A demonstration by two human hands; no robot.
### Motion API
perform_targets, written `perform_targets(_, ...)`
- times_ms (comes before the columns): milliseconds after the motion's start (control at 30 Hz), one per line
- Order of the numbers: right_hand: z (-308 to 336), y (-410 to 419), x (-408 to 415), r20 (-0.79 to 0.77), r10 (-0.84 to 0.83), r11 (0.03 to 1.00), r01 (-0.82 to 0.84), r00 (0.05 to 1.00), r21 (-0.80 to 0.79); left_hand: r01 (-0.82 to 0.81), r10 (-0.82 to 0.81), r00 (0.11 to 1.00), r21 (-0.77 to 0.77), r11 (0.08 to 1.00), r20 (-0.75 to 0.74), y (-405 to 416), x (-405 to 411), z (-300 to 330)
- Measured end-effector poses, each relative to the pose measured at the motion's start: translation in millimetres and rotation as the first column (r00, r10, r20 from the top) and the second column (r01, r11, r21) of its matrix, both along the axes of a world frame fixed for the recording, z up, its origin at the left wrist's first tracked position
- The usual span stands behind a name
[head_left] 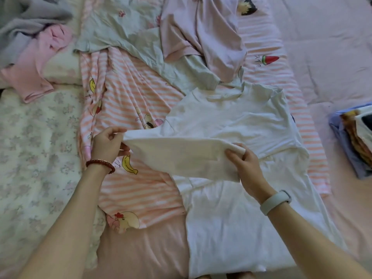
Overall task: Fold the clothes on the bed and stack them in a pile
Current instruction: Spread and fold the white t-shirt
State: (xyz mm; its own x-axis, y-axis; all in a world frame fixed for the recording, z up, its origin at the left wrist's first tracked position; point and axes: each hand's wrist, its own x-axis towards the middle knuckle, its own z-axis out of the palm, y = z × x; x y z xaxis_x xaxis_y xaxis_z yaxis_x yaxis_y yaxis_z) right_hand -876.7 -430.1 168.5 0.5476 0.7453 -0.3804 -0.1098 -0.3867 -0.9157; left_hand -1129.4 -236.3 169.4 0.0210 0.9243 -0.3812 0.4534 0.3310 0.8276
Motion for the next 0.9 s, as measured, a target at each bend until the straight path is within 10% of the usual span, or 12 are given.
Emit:
perform_targets(433, -41.7, -36.7, 213.0, 0.612, -0.237, 0.911, 0.391, 0.754, -0.13, 0.337, -0.343, 0.935, -0.071, 0.939, -0.087, -36.9, 208.8, -30.1)
perform_targets(733, -113.1, -97.2, 264.0, 0.527, -0.083, 0.843, 0.342, 0.846, -0.415, 0.728, -0.637, 0.315, -0.252, 0.638, -0.704, -102.3, 223.6, -129.5)
perform_targets(900, -129.6, -110.2, 267.8, 0.461, -0.037, 0.819, 0.291, 0.887, -0.495, 0.688, -0.568, 0.174, -0.314, 0.655, -0.805, -125.3, 198.7, -149.5)
